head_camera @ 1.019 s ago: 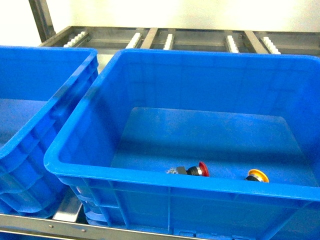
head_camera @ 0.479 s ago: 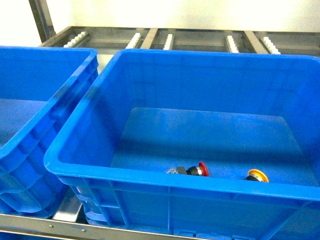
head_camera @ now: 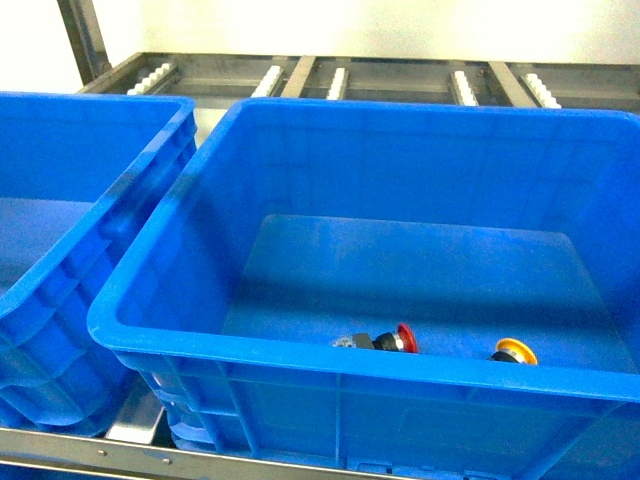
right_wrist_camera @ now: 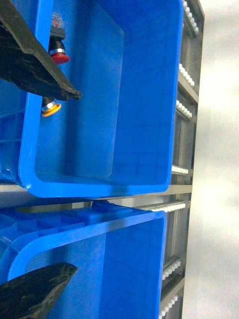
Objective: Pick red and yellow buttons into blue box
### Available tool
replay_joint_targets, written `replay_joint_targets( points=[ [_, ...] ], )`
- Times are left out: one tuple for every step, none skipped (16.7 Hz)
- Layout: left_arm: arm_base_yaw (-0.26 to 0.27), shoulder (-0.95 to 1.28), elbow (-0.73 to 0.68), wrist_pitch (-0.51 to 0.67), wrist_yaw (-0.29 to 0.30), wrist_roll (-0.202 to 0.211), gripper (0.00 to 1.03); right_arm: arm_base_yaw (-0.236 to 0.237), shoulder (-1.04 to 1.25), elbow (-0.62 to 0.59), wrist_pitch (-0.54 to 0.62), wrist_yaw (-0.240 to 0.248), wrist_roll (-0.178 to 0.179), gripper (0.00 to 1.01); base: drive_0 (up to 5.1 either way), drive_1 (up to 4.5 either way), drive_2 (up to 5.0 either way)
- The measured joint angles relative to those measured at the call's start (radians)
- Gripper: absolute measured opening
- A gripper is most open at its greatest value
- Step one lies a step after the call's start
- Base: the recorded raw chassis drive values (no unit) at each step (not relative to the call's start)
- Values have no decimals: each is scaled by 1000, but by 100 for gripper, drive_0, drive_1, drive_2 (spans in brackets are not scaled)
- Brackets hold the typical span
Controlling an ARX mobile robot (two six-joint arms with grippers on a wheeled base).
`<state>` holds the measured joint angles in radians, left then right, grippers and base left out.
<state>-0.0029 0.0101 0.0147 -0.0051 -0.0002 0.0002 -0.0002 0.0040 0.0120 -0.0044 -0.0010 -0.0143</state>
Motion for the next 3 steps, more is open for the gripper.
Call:
replay_joint_targets(
  points=[
    [0,0,0,0,0,0,98,0,0,0,0,0,0,98,0,0,0],
    [0,0,0,0,0,0,98,0,0,0,0,0,0,98,0,0,0],
    [0,0,0,0,0,0,98,0,0,0,0,0,0,98,0,0,0]
  ],
)
